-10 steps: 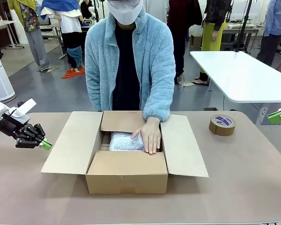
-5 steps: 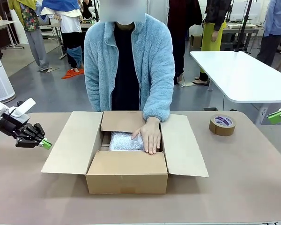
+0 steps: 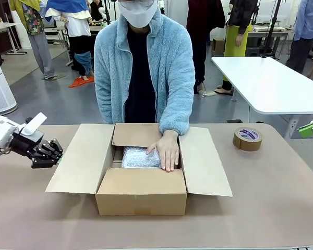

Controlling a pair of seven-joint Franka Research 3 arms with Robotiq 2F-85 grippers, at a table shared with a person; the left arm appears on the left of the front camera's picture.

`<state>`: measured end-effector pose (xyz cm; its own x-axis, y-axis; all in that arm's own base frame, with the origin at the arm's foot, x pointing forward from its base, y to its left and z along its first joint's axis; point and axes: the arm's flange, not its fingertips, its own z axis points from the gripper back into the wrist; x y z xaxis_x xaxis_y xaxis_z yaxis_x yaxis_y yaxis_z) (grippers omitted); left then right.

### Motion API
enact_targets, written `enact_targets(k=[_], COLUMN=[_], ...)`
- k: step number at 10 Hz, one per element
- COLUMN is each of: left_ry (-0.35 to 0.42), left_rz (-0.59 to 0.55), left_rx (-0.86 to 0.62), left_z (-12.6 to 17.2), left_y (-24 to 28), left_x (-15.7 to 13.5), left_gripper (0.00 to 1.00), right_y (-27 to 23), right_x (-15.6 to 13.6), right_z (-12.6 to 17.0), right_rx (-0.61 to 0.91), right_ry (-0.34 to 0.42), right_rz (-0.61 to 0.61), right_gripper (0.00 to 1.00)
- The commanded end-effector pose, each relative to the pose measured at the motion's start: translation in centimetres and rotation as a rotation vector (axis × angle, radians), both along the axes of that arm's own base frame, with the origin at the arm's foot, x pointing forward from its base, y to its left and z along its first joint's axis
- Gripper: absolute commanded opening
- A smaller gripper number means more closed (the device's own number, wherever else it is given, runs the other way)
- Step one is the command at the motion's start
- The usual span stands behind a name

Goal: Wrap the clocks to prevent damage.
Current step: Push the right (or left) flap of the Package Box to close it.

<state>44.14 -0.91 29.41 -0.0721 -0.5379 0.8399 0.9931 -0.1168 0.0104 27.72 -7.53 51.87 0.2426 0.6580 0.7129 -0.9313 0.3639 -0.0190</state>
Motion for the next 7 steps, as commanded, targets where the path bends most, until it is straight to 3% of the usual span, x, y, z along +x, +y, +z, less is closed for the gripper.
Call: enact_targets(k=[1,3,7], left_ry=[0.0,0.047,0.022], left_rz=[-0.032,-0.024,0.05], left_rx=[-0.067,-0.193,-0.457], left_z=[-2.1,-3.0,-4.3], left_y=[-0.2,0.1,0.0], left_x=[-0.5,-0.2,-0.6], left_gripper=[0.0,0.0,0.0], right_y=[0.0,0.0,0.0], right_x=[0.2,0.2,0.2], right_z=[-0.2,-0.2,-0.2], right_rx=[0.025,0.025,0.025], right_ry=[-0.008,-0.008,-0.008], right_rz=[0.016,0.016,0.016], right_gripper=[0.01,0.01,0.01])
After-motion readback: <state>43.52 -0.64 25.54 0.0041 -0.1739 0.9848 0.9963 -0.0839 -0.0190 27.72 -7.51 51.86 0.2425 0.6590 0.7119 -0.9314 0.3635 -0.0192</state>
